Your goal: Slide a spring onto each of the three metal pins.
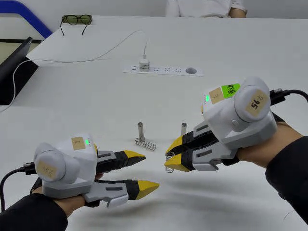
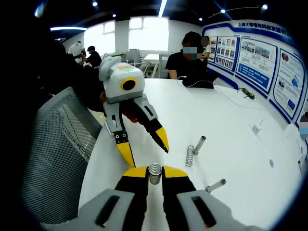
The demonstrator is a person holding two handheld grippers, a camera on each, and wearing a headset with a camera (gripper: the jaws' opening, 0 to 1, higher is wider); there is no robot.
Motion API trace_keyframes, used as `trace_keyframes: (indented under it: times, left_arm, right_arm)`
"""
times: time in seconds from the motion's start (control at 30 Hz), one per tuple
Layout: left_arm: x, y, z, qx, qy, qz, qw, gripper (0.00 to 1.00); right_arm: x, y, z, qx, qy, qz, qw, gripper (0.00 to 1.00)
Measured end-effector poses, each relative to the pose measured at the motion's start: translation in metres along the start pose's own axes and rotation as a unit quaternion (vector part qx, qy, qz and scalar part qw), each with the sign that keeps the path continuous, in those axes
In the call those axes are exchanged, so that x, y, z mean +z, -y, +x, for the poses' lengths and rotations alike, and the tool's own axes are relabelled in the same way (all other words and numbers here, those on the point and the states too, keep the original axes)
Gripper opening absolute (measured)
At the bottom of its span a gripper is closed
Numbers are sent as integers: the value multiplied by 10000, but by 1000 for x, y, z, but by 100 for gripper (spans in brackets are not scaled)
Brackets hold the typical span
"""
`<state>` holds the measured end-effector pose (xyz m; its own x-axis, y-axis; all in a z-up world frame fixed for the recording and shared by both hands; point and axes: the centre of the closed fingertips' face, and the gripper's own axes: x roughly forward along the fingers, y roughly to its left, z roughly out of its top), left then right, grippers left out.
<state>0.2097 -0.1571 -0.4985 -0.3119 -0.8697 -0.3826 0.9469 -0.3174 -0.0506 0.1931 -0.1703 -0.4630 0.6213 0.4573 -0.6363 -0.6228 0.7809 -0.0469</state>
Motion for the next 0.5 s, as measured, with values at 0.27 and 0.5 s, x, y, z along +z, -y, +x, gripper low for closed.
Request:
trace_keyframes:
  times: [0.27, 0.5]
  left_arm:
    - [-2, -5, -3, 138, 15, -87, 9999, 47]
    - [-3, -8, -6, 215, 18, -146, 9997, 49]
  right_arm:
    - [-2, 5, -4, -98, 12, 59, 9999, 12]
    - [-5, 16, -10, -277, 8, 150, 9995, 12]
